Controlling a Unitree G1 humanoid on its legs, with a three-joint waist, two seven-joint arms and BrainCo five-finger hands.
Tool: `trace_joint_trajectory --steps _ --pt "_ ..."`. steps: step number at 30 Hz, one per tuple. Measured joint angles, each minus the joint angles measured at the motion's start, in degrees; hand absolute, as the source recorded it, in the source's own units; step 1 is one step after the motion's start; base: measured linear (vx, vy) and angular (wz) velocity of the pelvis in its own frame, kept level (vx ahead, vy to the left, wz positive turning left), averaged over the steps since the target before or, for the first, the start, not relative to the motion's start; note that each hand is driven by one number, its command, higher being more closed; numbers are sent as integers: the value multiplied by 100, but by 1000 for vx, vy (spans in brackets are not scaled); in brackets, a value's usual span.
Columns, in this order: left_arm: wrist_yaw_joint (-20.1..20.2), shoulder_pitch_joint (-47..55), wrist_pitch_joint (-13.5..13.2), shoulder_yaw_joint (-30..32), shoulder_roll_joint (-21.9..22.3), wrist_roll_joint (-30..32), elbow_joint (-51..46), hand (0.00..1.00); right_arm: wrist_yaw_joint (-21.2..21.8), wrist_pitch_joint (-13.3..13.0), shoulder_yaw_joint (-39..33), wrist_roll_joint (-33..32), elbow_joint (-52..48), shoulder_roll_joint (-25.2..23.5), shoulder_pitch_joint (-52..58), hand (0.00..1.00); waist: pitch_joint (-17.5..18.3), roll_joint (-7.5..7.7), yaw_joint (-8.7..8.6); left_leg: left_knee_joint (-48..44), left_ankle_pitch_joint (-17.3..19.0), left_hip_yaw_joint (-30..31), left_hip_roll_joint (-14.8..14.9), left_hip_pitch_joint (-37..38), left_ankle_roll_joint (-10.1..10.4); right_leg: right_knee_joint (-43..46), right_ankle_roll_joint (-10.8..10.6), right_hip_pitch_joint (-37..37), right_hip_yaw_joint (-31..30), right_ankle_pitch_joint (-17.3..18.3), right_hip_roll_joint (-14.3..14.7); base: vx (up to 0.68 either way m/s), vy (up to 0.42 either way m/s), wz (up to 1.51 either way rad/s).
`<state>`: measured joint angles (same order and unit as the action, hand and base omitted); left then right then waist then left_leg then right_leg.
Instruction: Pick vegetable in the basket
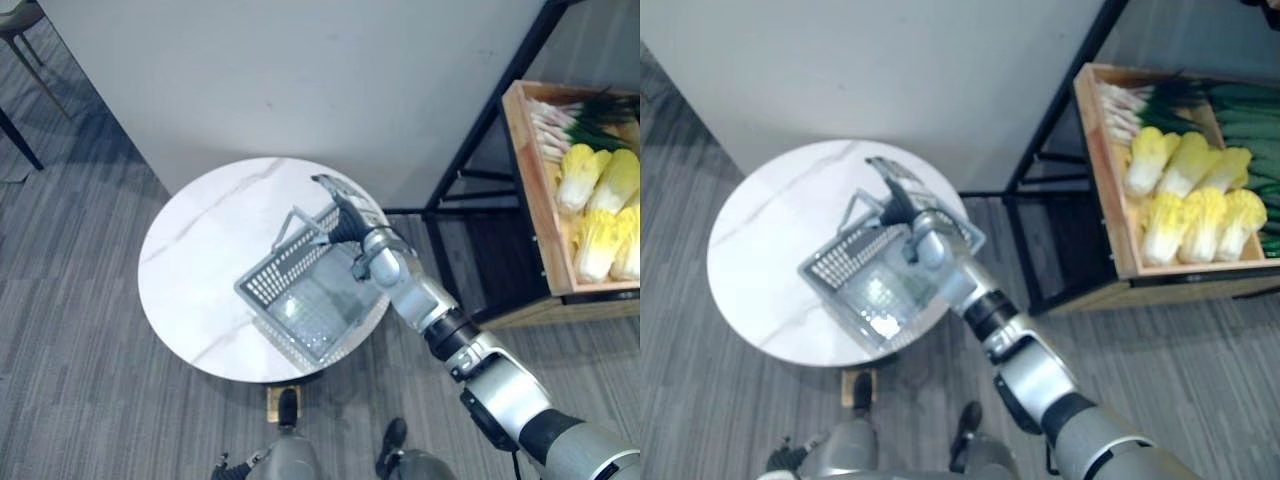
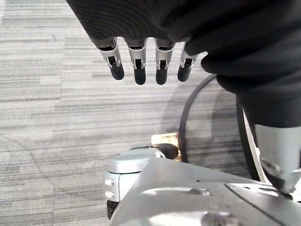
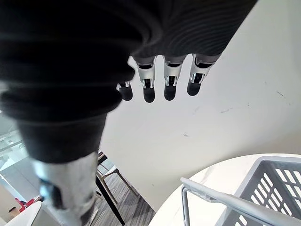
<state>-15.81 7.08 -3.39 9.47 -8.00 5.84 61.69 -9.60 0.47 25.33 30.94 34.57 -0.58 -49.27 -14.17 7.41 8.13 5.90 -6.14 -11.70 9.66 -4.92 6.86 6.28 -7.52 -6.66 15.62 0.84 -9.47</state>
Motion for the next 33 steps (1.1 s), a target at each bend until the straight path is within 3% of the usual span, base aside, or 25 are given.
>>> trace_joint_trajectory --steps 2,13,33 --pt "-75 -30 108 1 -3 18 12 0 -10 -4 0 0 104 -39 -1 0 21 32 0 0 6 32 5 -37 11 -1 1 -10 43 1 -1 -26 11 11" --pt "-194 -154 107 -1 2 132 55 0 -226 14 -284 -55 962 20 -247 0 40 61 26 -16 -113 322 -57 -388 -57 196 63 -233 312 46 -91 19 3 13" --pt "-396 -537 88 -78 124 101 103 0 -373 81 -634 -178 1147 262 -627 0 -249 -254 43 -33 -176 451 -107 -788 -62 703 101 -821 320 255 -238 12 -3 2"
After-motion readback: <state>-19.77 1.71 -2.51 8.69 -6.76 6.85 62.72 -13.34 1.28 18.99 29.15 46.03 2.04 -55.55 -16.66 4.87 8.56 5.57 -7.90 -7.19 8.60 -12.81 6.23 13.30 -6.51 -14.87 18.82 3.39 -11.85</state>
